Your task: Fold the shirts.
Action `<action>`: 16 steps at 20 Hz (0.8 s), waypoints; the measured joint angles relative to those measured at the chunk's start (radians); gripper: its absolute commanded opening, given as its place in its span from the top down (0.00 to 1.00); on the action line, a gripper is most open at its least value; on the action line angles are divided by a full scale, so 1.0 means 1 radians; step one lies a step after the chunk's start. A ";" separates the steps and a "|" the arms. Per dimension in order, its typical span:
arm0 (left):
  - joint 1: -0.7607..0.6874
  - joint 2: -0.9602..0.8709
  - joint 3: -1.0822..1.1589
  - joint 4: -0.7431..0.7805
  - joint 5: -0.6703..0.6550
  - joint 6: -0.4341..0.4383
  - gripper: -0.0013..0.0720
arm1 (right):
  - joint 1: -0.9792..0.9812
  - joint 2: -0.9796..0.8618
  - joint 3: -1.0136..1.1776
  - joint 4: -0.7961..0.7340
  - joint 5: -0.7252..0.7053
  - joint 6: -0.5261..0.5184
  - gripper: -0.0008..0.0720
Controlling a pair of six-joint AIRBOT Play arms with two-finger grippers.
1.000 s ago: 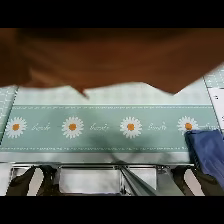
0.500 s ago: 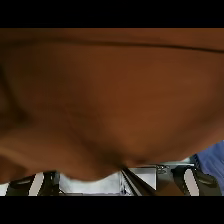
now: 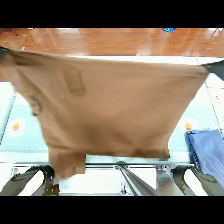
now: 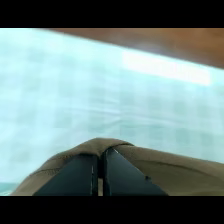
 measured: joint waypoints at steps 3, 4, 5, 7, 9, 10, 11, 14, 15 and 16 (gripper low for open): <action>-0.039 -0.227 -0.005 -0.027 0.132 -0.008 0.96 | 0.056 -0.261 0.002 0.071 -0.132 -0.072 0.96; -0.050 -0.306 0.008 -0.032 0.166 -0.018 0.96 | 0.075 -0.343 0.024 0.085 -0.174 -0.087 0.96; -0.058 -0.376 0.026 -0.039 0.190 -0.031 0.96 | 0.092 -0.423 0.056 0.099 -0.212 -0.095 0.96; -0.068 -0.507 0.073 -0.050 0.203 -0.062 0.96 | 0.118 -0.581 0.141 0.108 -0.260 -0.098 0.96; -0.073 -0.607 0.120 -0.066 0.189 -0.080 0.96 | 0.132 -0.696 0.219 0.120 -0.277 -0.078 0.96; -0.075 -0.648 0.138 -0.072 0.165 -0.086 0.96 | 0.136 -0.734 0.245 0.120 -0.277 -0.067 0.96; -0.075 -0.674 0.151 -0.074 0.141 -0.087 0.96 | 0.138 -0.760 0.266 0.120 -0.276 -0.061 0.96; -0.058 -0.711 0.173 -0.085 0.080 -0.093 0.96 | 0.130 -0.802 0.299 0.117 -0.214 -0.043 0.96; -0.044 -0.711 0.177 -0.087 0.066 -0.093 0.96 | 0.122 -0.804 0.305 0.115 -0.175 -0.040 0.96; -0.030 -0.711 0.180 -0.087 0.039 -0.084 0.96 | 0.113 -0.803 0.309 0.097 -0.132 -0.039 0.96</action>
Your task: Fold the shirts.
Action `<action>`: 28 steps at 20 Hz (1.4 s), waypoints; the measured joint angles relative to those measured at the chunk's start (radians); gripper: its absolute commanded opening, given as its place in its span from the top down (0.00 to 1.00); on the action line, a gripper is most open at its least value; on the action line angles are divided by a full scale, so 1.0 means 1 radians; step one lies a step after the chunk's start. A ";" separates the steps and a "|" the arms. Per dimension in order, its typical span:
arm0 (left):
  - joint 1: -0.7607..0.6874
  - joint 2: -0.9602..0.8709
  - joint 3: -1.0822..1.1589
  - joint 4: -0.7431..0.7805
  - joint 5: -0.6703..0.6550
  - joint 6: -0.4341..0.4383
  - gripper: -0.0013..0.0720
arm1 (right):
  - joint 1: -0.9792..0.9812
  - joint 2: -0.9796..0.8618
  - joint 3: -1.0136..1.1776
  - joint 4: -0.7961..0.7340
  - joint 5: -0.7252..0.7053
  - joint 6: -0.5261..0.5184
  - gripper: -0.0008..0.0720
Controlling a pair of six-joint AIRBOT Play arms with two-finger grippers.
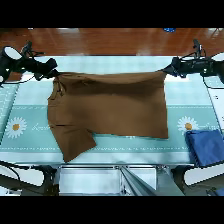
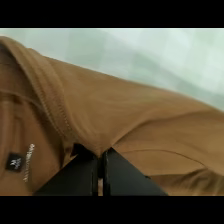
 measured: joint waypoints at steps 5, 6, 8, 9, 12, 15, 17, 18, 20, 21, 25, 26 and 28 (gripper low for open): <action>0.065 0.010 -0.013 0.003 -0.201 0.117 0.96 | -0.017 0.026 -0.004 -0.217 0.169 0.060 0.96; 0.070 0.011 -0.029 0.004 -0.234 0.137 0.96 | -0.018 0.027 -0.018 -0.251 0.180 0.074 0.96; 0.072 0.011 -0.070 0.009 -0.267 0.162 0.96 | -0.018 0.029 -0.056 -0.285 0.186 0.086 0.96; 0.072 0.011 -0.093 0.011 -0.267 0.171 0.96 | -0.016 0.030 -0.080 -0.298 0.178 0.092 0.96; 0.067 0.011 -0.139 0.015 -0.269 0.188 0.56 | -0.002 0.031 -0.137 -0.316 0.150 0.103 0.46; 0.069 0.011 -0.140 0.021 -0.285 0.193 0.29 | 0.013 0.032 -0.152 -0.314 0.138 0.126 0.43; 0.084 0.020 -0.111 0.029 -0.340 0.196 0.29 | 0.003 0.045 -0.134 -0.310 0.172 0.139 0.43; 0.098 0.031 -0.101 0.043 -0.374 0.196 0.29 | -0.011 0.062 -0.127 -0.314 0.191 0.143 0.43; 0.138 0.075 -0.096 0.081 -0.433 0.196 0.29 | -0.053 0.126 -0.130 -0.324 0.222 0.156 0.43; 0.166 0.108 -0.111 0.109 -0.457 0.192 0.29 | -0.073 0.167 -0.147 -0.330 0.230 0.157 0.43; 0.296 0.300 -0.333 0.151 -0.433 0.180 0.29 | -0.121 0.418 -0.374 -0.328 0.170 0.156 0.43; 0.327 0.352 -0.415 0.156 -0.416 0.187 0.29 | -0.126 0.495 -0.467 -0.311 0.140 0.145 0.43; 0.393 0.444 -0.586 0.156 -0.373 0.206 0.29 | -0.131 0.634 -0.640 -0.248 0.085 0.116 0.43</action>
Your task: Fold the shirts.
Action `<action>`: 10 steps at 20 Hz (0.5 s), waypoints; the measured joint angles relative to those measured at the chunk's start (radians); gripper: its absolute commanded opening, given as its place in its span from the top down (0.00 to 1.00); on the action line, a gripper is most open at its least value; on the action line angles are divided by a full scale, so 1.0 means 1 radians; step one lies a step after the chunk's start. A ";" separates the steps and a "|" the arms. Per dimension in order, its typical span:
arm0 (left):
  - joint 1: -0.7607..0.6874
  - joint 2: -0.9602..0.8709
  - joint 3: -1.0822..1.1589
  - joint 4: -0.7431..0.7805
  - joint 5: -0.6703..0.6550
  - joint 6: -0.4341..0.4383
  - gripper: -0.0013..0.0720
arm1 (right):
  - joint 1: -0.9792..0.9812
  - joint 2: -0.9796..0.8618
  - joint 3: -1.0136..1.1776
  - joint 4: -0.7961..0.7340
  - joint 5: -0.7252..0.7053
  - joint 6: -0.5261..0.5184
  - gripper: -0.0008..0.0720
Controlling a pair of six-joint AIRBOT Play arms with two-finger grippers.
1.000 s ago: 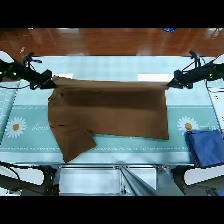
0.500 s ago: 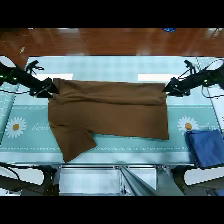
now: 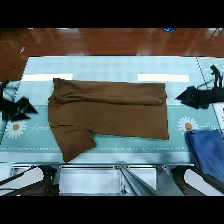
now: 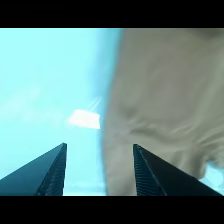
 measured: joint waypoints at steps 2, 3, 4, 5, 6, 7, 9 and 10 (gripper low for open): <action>0.048 0.056 -0.134 -0.023 0.022 0.027 0.29 | -0.002 0.128 -0.158 0.056 -0.034 -0.022 0.43; 0.062 0.071 -0.185 -0.035 0.034 0.037 0.29 | -0.003 0.177 -0.215 0.074 -0.042 -0.027 0.43; 0.071 0.083 -0.231 -0.053 0.043 0.047 0.29 | -0.004 0.223 -0.264 0.091 -0.044 -0.032 0.43; 0.076 0.091 -0.268 -0.067 0.057 0.058 0.29 | -0.004 0.257 -0.300 0.105 -0.046 -0.036 0.43; 0.076 0.098 -0.300 -0.091 0.073 0.071 0.29 | -0.005 0.285 -0.327 0.121 -0.046 -0.037 0.43; 0.075 0.102 -0.327 -0.116 0.086 0.082 0.29 | -0.005 0.303 -0.345 0.134 -0.046 -0.038 0.43; 0.063 0.107 -0.367 -0.151 0.121 0.099 0.29 | -0.005 0.328 -0.369 0.169 -0.042 -0.040 0.43; 0.053 0.109 -0.380 -0.166 0.138 0.106 0.29 | -0.005 0.336 -0.377 0.180 -0.042 -0.040 0.43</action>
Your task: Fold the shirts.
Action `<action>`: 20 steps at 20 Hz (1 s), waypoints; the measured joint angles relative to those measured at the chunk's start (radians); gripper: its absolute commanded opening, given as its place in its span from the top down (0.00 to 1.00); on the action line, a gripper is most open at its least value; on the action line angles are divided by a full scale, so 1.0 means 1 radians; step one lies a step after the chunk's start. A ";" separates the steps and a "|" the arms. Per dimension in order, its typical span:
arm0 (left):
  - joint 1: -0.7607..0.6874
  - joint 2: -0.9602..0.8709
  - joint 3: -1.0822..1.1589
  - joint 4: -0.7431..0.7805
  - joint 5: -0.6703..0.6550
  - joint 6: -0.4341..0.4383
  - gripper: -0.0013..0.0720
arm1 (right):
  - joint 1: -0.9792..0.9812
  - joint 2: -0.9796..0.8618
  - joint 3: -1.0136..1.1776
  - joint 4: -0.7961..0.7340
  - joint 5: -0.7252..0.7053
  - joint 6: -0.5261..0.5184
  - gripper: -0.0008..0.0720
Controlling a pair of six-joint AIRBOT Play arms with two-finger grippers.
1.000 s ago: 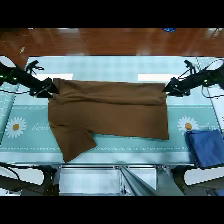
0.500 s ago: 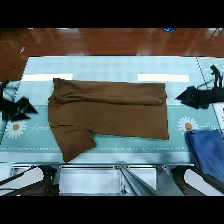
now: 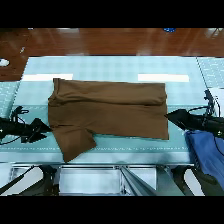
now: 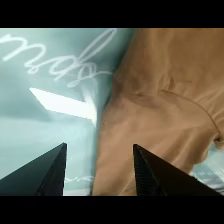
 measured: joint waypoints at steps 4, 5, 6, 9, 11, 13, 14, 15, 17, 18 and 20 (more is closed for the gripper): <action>-0.069 -0.014 -0.025 -0.069 0.050 0.034 0.29 | 0.000 0.013 -0.014 0.048 0.001 0.000 0.43; -0.097 -0.025 -0.027 -0.085 0.056 0.039 0.29 | 0.000 0.015 -0.015 0.056 0.000 0.000 0.43; -0.127 -0.041 -0.030 -0.100 0.060 0.042 0.29 | 0.000 0.016 -0.016 0.067 -0.003 0.000 0.43; -0.198 -0.088 -0.031 -0.110 0.088 0.049 0.96 | -0.017 0.018 -0.011 0.084 -0.013 0.010 0.43; -0.223 -0.103 -0.031 -0.113 0.092 0.055 0.96 | -0.069 0.018 0.005 0.071 -0.007 0.016 0.43; -0.232 -0.111 -0.026 -0.114 0.087 0.061 0.96 | -0.145 0.019 0.015 -0.017 0.023 0.034 0.43; -0.235 -0.113 -0.023 -0.111 0.085 0.065 0.96 | -0.177 0.019 0.013 -0.103 0.059 0.066 0.43; -0.237 -0.115 -0.020 -0.110 0.084 0.065 0.96 | -0.198 0.018 0.004 -0.181 0.093 0.097 0.42; -0.239 -0.117 -0.017 -0.109 0.082 0.069 0.96 | -0.215 0.019 -0.032 -0.283 0.150 0.138 0.42; -0.240 -0.117 -0.016 -0.108 0.082 0.069 0.96 | -0.214 0.018 -0.052 -0.300 0.164 0.142 0.42; -0.241 -0.117 -0.015 -0.111 0.082 0.070 0.96 | -0.199 0.018 -0.080 -0.317 0.183 0.151 0.42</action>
